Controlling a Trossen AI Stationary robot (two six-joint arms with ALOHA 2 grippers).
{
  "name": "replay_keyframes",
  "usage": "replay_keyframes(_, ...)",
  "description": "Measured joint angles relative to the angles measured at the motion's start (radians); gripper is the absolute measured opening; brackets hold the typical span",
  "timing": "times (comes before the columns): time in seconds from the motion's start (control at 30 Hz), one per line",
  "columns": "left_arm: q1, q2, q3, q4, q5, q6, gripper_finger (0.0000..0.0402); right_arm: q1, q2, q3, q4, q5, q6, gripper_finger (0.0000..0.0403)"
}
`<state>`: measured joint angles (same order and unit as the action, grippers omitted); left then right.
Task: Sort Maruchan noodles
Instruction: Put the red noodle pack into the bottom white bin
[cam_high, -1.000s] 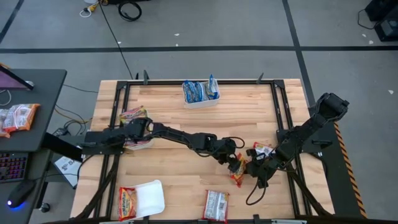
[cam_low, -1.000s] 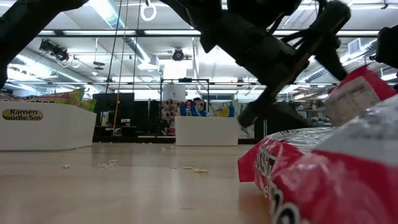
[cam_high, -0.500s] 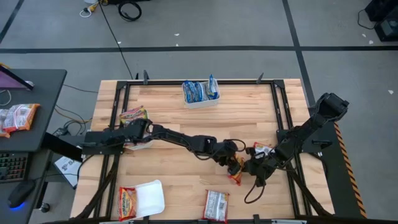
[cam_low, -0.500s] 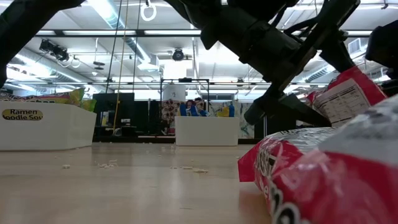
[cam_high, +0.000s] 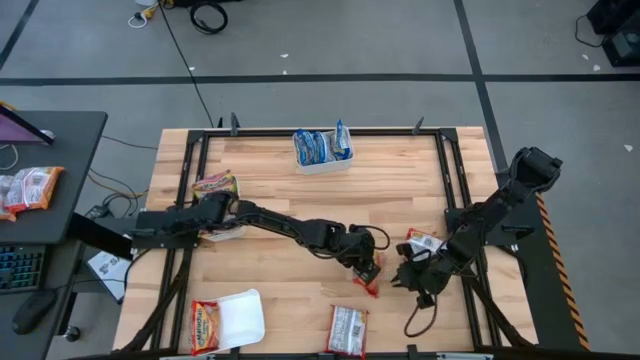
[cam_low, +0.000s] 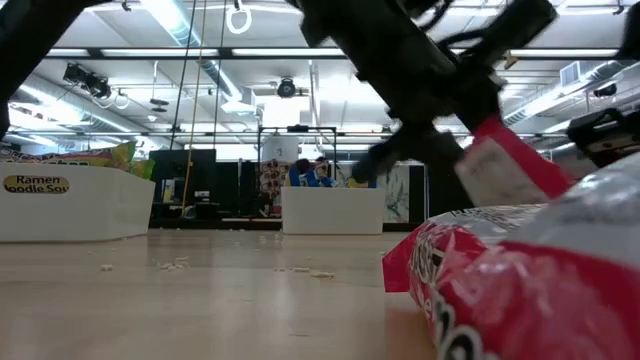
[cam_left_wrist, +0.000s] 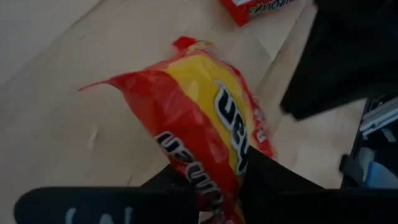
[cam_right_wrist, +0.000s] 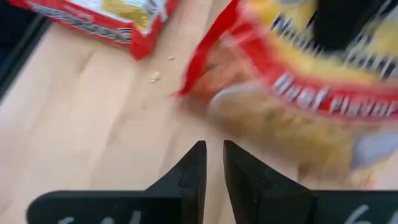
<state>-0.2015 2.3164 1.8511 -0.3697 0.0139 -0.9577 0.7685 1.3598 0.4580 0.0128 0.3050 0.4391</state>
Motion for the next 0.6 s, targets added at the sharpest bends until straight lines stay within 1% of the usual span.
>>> replay_keyframes(0.13, -0.020, -0.093, -0.001, -0.199, 0.002, -0.037, 0.0083, 0.050, -0.036, 0.000, -0.042, 0.017, 0.026, 0.0053)
replay_keyframes(0.27, -0.065, -0.191, 0.000, -0.422, 0.012, -0.134, 0.0083, 0.087, -0.050, 0.000, -0.059, 0.047, 0.040, 0.0051)
replay_keyframes(0.4, -0.140, -0.281, 0.000, -0.605, 0.041, -0.290, 0.0083, 0.100, -0.047, 0.001, -0.053, 0.056, 0.040, 0.0051)
replay_keyframes(0.5, -0.213, -0.336, 0.000, -0.699, 0.053, -0.429, 0.0083, 0.101, -0.043, 0.001, -0.054, 0.061, 0.041, 0.0051)
replay_keyframes(0.6, -0.286, -0.375, 0.000, -0.744, 0.051, -0.583, 0.0083, 0.101, -0.043, 0.001, -0.057, 0.059, 0.041, 0.0051)
